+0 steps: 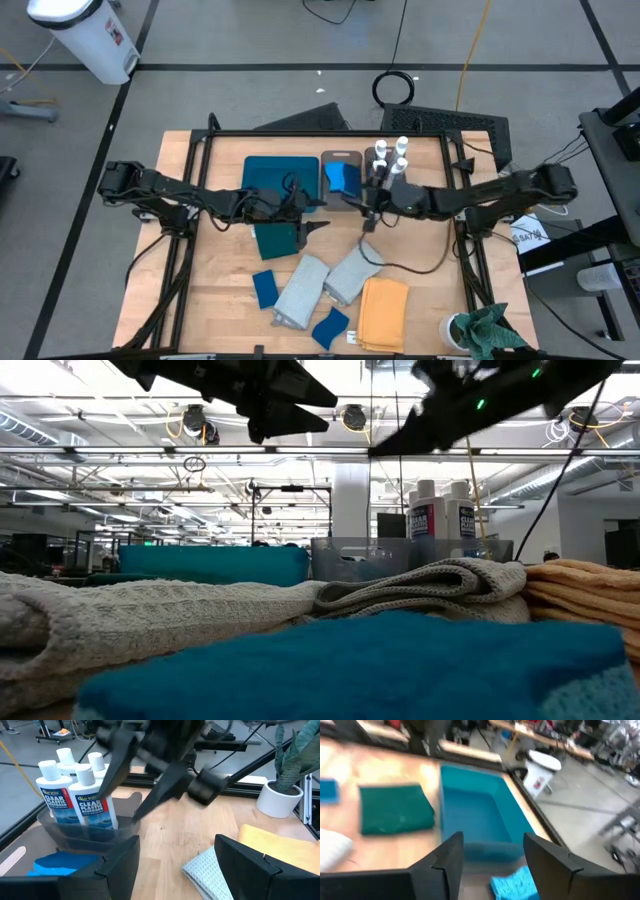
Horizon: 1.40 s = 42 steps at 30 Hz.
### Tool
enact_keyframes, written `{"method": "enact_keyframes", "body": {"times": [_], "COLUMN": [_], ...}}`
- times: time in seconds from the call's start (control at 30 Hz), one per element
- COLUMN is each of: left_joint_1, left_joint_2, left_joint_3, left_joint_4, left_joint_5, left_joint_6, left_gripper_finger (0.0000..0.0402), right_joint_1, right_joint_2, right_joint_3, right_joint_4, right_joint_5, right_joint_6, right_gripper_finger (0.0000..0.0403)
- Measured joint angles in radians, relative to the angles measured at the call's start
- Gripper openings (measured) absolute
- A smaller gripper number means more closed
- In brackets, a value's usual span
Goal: Pick & Place Kitchen Items
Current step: Put the blue sponge into the left black bin
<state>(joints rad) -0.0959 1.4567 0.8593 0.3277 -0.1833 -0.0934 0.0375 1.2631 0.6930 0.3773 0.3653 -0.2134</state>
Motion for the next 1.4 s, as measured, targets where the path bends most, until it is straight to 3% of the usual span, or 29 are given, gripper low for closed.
{"method": "enact_keyframes", "body": {"times": [0.23,0.43,0.83,0.97,1.17,1.4], "left_joint_1": [-0.003,-0.026,-0.064,-0.062,-0.07,-0.075], "left_joint_2": [0.001,0.0,-0.153,-0.145,-0.091,-0.03], "left_joint_3": [0.0,0.0,0.002,0.002,0.001,0.001], "left_joint_4": [-0.004,0.02,0.013,-0.04,-0.073,-0.031], "left_joint_5": [0.0,0.001,-0.054,-0.054,-0.054,-0.058], "left_joint_6": [-0.067,-0.064,0.066,0.066,0.065,0.062], "left_gripper_finger": [0.0262,0.0262,0.0262,0.0262,0.0262,0.0262], "right_joint_1": [0.097,0.104,0.105,0.105,0.105,0.114], "right_joint_2": [-0.202,-0.307,-0.322,-0.323,-0.357,-0.414], "right_joint_3": [0.001,0.001,-0.121,-0.129,-0.128,-0.127], "right_joint_4": [-0.04,-0.148,-0.134,-0.075,0.06,0.026], "right_joint_5": [-0.001,0.0,-0.056,-0.063,-0.166,-0.187], "right_joint_6": [-0.009,0.039,0.199,0.199,0.144,0.142], "right_gripper_finger": [0.0164,0.016,0.0159,0.0159,0.0156,0.0146]}}
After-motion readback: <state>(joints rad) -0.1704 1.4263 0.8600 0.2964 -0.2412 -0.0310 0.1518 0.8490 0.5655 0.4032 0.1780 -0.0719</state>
